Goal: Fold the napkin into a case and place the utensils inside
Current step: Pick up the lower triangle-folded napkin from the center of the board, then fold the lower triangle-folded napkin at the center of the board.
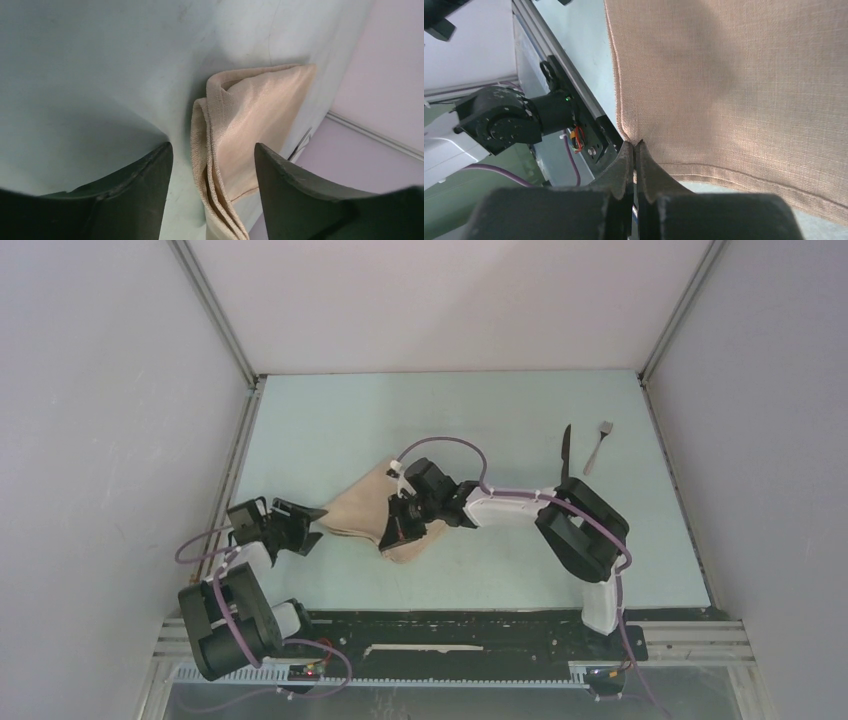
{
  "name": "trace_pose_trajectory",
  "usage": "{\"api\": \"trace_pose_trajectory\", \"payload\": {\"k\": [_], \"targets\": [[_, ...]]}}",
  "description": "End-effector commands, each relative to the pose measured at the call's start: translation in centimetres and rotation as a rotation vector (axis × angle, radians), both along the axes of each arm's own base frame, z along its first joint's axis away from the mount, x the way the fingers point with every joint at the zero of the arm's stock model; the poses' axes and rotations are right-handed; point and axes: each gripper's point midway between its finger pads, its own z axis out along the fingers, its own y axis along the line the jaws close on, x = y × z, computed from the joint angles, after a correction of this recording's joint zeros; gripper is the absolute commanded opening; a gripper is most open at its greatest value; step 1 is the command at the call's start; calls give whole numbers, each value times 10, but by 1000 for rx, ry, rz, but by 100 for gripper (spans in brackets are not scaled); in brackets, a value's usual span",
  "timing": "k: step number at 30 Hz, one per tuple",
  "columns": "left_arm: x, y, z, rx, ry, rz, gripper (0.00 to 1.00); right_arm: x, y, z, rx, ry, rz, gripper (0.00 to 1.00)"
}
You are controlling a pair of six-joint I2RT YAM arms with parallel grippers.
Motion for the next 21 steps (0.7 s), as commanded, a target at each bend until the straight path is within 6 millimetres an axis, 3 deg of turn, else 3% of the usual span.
{"api": "trace_pose_trajectory", "payload": {"k": [1, 7, 14, 21], "targets": [[9, -7, 2, 7, -28, -9, 63, 14, 2, 38, 119, -47, -26, 0], [13, -10, 9, 23, -53, -4, 40, 19, -5, 39, 129, -54, -43, 0], [25, -15, 32, 86, -103, -16, 27, 26, -21, 32, 123, -37, -72, 0], [48, -40, 47, 135, -104, -93, 16, 22, -31, 17, 99, -9, -68, 0]]}}
